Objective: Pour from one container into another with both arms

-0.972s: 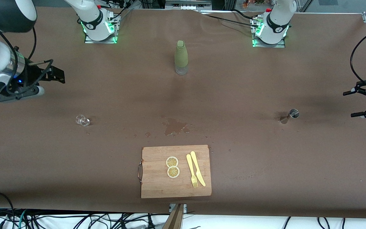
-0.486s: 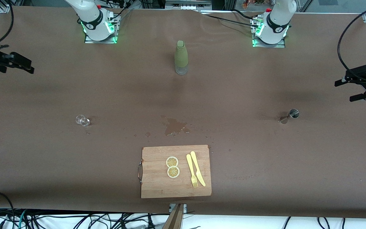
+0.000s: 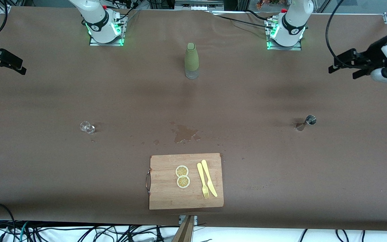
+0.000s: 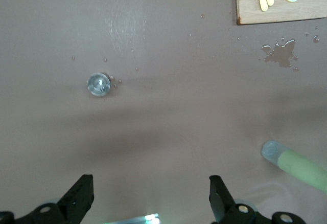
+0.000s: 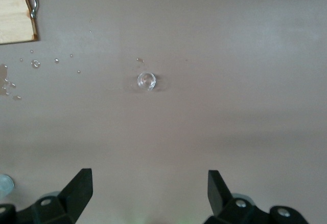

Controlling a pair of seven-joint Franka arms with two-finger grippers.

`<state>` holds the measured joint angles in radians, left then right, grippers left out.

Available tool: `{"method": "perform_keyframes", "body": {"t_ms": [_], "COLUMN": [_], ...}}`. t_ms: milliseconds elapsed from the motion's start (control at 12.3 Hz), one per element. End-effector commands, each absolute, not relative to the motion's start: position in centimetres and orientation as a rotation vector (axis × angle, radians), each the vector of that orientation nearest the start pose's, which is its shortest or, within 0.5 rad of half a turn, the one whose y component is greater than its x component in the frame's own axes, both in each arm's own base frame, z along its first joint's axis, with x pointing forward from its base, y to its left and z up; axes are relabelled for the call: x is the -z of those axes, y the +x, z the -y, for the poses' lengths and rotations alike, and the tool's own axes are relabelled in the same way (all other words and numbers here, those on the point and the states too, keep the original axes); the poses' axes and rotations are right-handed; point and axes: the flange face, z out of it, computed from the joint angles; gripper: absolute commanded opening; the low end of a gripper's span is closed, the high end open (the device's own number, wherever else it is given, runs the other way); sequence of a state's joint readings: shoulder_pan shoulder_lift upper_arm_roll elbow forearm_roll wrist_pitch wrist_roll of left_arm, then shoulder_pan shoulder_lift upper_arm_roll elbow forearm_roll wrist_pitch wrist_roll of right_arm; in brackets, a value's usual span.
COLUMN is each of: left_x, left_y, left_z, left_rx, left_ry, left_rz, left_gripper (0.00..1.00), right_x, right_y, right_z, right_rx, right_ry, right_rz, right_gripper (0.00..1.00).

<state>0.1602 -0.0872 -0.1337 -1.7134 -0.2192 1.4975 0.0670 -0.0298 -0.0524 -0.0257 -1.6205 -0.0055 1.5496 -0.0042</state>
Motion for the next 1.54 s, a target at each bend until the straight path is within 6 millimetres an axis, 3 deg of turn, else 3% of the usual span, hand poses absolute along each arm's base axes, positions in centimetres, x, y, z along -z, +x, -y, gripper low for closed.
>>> {"method": "perform_keyframes", "body": {"t_ms": [0, 243, 567, 1458], "left_x": [-60.9, -61.7, -64.1, -64.6], "left_y": [50.3, 49.4, 47.7, 47.8], "left_z": [-0.3, -1.8, -0.3, -0.7], "left_rx": [-0.180, -0.203, -0.134, -0.104], "left_ry": [-3.268, -3.223, -3.154, -3.150], "left_rz": [-0.009, 0.006, 0.145, 0.136], "left_gripper": [1.00, 1.00, 1.00, 1.00], "right_x": [-63.4, -62.9, -62.7, -62.3], "right_y": [53.5, 53.8, 54.0, 54.6], "right_z": [2.6, 2.7, 2.6, 2.9], "right_rx": [0.003, -0.006, -0.011, 0.018], "right_ry": [-3.124, -3.114, -3.113, -3.096], "right_rz": [-0.098, -0.105, -0.098, -0.110], "right_gripper": [1.00, 1.00, 1.00, 1.00]}}
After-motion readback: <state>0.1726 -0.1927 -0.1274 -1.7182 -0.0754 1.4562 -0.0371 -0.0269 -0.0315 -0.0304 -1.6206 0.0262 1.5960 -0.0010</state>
